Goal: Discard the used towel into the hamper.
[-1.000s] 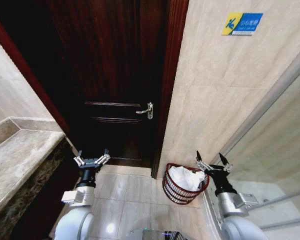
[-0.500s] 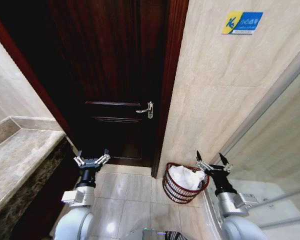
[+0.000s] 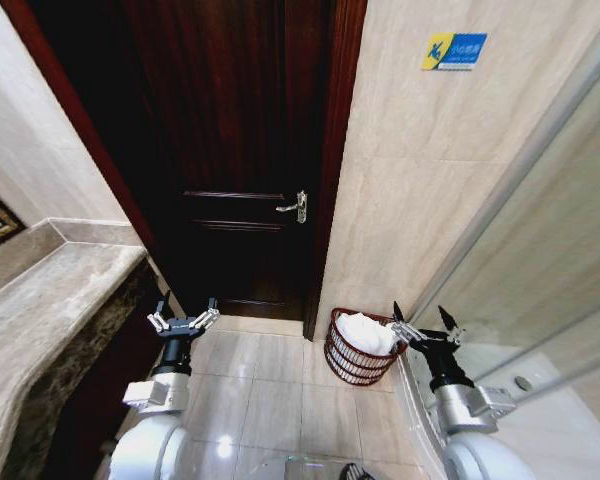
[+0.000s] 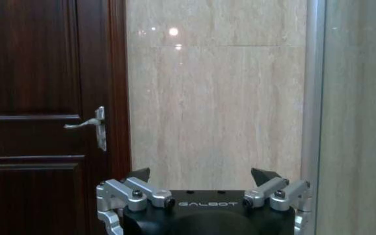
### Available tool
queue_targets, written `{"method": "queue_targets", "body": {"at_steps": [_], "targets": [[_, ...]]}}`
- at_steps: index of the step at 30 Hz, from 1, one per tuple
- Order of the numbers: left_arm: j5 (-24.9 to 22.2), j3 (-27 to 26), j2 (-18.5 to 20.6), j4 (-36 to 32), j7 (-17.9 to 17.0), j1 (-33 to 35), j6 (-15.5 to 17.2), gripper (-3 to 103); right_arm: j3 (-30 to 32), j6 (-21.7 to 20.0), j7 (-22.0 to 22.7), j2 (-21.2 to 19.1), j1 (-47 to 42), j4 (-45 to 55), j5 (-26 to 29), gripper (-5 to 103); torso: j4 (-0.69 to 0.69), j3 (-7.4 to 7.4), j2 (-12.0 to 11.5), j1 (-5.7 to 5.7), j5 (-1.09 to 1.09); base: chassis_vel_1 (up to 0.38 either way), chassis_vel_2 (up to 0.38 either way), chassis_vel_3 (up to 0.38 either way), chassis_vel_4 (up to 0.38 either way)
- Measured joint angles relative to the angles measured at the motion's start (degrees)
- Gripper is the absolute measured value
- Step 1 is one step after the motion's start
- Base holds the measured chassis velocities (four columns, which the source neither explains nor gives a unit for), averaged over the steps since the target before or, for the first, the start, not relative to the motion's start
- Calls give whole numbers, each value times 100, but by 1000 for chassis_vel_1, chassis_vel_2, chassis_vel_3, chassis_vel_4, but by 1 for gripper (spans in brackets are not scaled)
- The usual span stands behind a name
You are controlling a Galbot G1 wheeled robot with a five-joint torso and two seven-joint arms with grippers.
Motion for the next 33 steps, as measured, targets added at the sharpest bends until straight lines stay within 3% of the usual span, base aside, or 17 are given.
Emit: {"method": "queue_targets", "body": {"at_steps": [33], "targets": [[0, 0, 0, -2, 1, 0, 1, 100, 0, 0, 0, 0, 0, 0, 0, 100, 1, -6, -10, -4, 0, 126, -125, -123, 122]]}}
